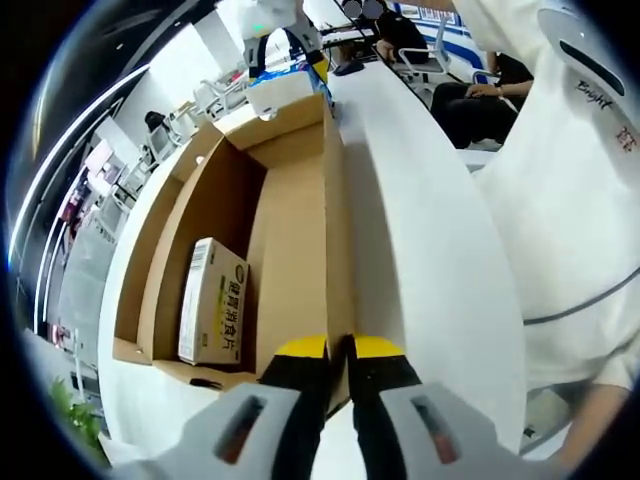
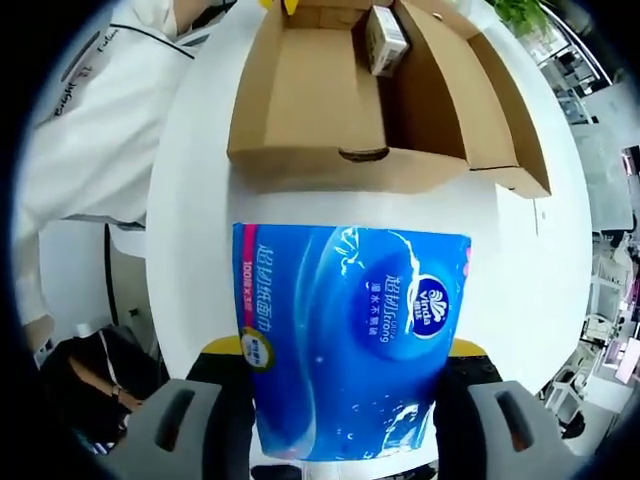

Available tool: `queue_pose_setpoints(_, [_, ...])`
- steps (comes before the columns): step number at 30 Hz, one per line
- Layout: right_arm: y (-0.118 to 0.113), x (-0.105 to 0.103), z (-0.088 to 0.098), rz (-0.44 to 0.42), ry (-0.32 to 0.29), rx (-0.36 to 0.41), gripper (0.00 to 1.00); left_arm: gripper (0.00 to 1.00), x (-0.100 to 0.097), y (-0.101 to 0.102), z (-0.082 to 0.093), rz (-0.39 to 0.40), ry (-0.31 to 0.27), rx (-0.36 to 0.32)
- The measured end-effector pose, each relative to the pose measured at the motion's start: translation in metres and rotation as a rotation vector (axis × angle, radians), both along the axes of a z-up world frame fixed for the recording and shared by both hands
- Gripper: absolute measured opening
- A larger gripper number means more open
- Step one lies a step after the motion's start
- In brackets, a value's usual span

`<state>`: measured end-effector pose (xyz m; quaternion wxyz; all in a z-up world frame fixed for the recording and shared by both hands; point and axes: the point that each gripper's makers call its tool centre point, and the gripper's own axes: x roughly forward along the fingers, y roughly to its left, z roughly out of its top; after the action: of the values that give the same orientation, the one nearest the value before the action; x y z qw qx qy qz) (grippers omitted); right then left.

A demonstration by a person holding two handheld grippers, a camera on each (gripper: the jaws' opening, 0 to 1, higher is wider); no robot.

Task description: Operate the shoe box by opening the lid, removing the specified soft item, and placing it in the target area until the item is outside and the box remains undamaged.

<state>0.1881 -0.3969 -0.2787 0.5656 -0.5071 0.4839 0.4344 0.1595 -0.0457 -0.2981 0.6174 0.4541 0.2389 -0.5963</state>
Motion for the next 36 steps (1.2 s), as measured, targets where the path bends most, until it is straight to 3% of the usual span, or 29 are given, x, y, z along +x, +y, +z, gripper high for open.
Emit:
queue_pose_setpoints(10, [-0.001, 0.001, 0.002, -0.017, -0.01, 0.015, 0.74, 0.06, 0.0, 0.0, 0.0, -0.001, 0.002, 0.002])
queue_pose_setpoints(25, [0.012, -0.001, 0.027, 0.033, -0.069, 0.061, 0.69, 0.06, 0.0, 0.001, 0.0, -0.003, 0.007, 0.004])
queue_pose_setpoints(30, [0.02, -0.003, 0.038, 0.015, -0.077, 0.105, 0.69, 0.06, 0.0, 0.001, 0.0, -0.003, 0.006, 0.004])
queue_pose_setpoints(36, [0.033, 0.001, 0.058, -0.015, -0.13, 0.208, 0.68, 0.06, 0.001, 0.001, 0.0, -0.004, 0.006, 0.002])
